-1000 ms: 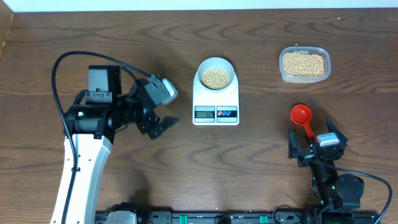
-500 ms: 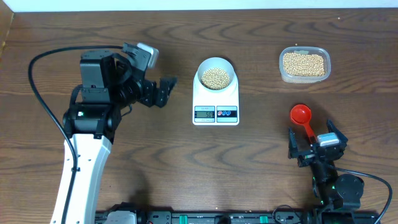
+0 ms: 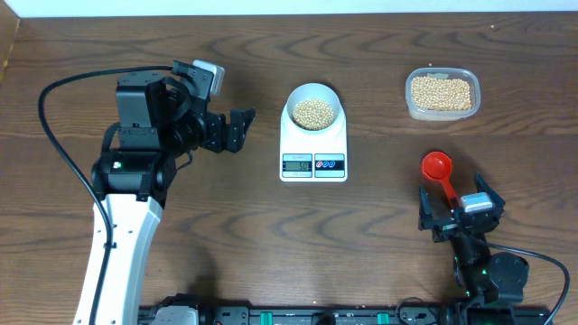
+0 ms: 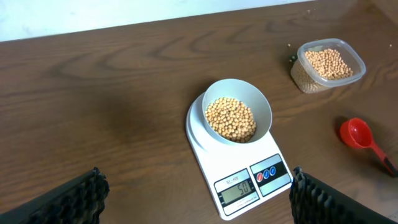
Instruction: Scoop item into bowl and weigh 50g on scale
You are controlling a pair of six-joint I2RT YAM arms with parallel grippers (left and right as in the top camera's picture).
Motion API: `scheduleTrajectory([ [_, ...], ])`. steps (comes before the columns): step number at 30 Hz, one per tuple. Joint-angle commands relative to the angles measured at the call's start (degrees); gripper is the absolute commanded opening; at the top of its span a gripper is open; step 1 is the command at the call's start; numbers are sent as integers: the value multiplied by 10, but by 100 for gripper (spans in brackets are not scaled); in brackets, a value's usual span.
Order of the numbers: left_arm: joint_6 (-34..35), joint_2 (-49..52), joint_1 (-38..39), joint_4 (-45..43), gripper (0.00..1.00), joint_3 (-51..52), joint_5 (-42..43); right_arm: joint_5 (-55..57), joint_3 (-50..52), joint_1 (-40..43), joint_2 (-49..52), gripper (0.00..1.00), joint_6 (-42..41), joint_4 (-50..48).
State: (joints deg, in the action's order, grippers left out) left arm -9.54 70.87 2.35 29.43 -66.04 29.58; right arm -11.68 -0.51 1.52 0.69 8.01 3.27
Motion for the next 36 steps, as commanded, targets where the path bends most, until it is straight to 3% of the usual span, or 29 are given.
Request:
scheduleTrajectory([
  [1, 19, 1, -2, 0, 96, -8, -11, 6, 2, -7, -2, 99, 7, 2],
  [7, 31, -23, -1, 0, 95, 19, -18, 6, 2, -7, -2, 99, 7, 2],
  [16, 73, -150, -6, -33, 95, 123, -18, 6, 2, -7, -2, 99, 7, 2],
  [28, 133, -381, -18, -205, 95, 374, -23, 6, 2, -7, -2, 99, 7, 2],
  [36, 185, -502, -18, -249, 95, 476, -55, 6, 2, -7, -2, 99, 6, 2],
])
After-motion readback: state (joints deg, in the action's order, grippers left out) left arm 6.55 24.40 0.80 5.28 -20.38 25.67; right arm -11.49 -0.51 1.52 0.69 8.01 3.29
